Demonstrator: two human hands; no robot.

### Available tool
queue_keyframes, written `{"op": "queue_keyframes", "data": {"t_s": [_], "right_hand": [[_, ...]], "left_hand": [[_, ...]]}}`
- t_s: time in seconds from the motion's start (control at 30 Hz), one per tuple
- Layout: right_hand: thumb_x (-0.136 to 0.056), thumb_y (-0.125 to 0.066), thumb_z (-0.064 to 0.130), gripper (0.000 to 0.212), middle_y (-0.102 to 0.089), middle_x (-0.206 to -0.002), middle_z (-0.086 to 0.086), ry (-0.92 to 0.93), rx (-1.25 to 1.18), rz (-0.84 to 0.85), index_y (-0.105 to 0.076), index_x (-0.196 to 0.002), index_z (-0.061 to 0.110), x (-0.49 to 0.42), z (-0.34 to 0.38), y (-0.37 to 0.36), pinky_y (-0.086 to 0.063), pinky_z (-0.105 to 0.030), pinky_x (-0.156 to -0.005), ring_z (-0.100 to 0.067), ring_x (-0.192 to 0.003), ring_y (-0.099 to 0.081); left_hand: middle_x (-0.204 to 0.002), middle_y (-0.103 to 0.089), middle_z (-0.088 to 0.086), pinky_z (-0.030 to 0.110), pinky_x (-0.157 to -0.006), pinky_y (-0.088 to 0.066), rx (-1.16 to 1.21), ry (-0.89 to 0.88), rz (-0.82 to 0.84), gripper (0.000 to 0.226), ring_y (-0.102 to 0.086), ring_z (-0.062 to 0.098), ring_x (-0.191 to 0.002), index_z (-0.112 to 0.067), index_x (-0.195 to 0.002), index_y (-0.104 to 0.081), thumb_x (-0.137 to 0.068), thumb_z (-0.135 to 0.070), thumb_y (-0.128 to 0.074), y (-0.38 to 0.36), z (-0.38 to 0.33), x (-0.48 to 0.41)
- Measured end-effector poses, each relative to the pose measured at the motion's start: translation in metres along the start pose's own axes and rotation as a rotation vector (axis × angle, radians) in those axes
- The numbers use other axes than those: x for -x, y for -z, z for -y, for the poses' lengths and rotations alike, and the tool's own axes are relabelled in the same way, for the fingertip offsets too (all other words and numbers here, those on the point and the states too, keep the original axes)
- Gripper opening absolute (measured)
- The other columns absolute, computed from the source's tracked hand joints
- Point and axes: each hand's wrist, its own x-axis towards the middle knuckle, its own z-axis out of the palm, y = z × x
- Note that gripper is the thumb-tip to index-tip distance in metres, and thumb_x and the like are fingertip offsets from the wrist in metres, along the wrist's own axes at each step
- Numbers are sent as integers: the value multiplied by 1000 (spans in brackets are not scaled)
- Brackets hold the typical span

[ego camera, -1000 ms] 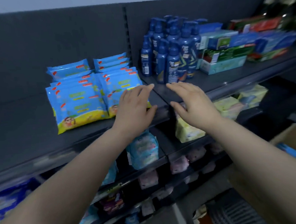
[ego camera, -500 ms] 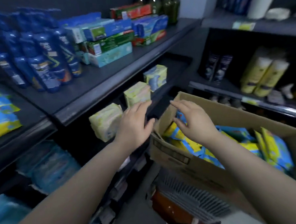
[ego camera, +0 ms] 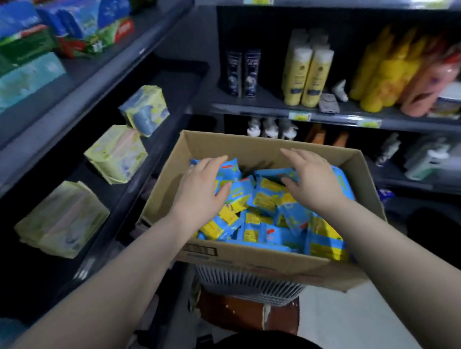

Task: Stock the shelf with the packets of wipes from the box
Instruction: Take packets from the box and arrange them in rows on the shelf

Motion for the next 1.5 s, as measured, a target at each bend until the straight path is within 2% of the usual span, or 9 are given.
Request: {"op": "queue_keyframes", "data": {"t_s": [0.27,0.47,0.63,0.77,0.93,1.1,1.2,1.37,1.5], "right_hand": [[-89,-52,27,49,-56,-123,-14,-407,321,38,-41,-135,13,17,-24,-4,-42,-42,-83,-38,-108,-53],[-90,-53,39,30,-65,-98,-12,-547,342,75,-59,-97,11,26,-15,2,-40,-34,-68,-34,-94,-59],[-85,-50,7,8,-62,-90,-9,-537,381,101,-56,-87,11,35,-12,11,-30,-28,-55,-33,-83,-61],[-70,-71,5,13,-66,-75,-5,-294,276,-253,-63,-77,12,49,-12,11,-35,-26,-48,-30,-69,-64],[-84,-60,14,18,-72,-104,0,157,168,-500,-73,-98,15,54,-5,8,-40,-33,-94,-17,-96,-68],[-82,-64,43,71,-46,-141,-15,-228,151,-58,-40,-140,10,45,-9,4,-40,-41,-101,-28,-126,-49],[-89,-54,41,59,-48,-135,-13,-465,284,193,-37,-137,11,36,-16,0,-43,-39,-89,-31,-119,-48],[-91,-45,13,8,-61,-96,-6,-453,354,199,-52,-96,12,32,-11,4,-34,-30,-58,-30,-83,-60],[-73,-58,2,22,-65,-76,-6,-323,262,-185,-62,-93,10,31,-4,11,-41,-30,-48,-32,-68,-62]], "left_hand": [[-125,-56,8,44,-102,-38,101,-128,90,48,-52,29,-116,-11,-132,-50,-87,-26,-56,-19,-6,-28],[-126,-57,5,49,-103,-37,187,-214,157,52,-52,26,-117,-14,-131,-51,-83,-31,-51,-32,-20,-42],[-132,-52,3,33,-102,-36,251,-239,226,46,-46,21,-122,-17,-135,-47,-91,-21,-58,-40,-33,-49],[-124,-60,3,32,-99,-43,522,-24,328,43,-57,16,-111,-16,-133,-50,-95,-36,-50,-43,-50,-56],[-88,-67,5,27,-69,-58,1145,496,568,19,-67,17,-73,-12,-99,-62,-96,-28,-51,-34,-65,-67],[-86,-67,1,24,-63,-55,1042,493,279,13,-62,11,-72,-13,-100,-61,-91,-4,-57,-30,-40,-77],[-89,-65,1,22,-61,-53,1070,519,160,14,-61,12,-75,-12,-102,-58,-92,-4,-55,-22,-21,-81],[-101,-62,6,28,-64,-53,1111,590,136,10,-62,15,-80,-13,-102,-51,-95,-6,-50,-12,-10,-76],[-120,-54,6,28,-59,-57,1130,549,63,51,-64,17,-86,-21,-137,-31,-94,0,-51,-7,-5,-71]]}}
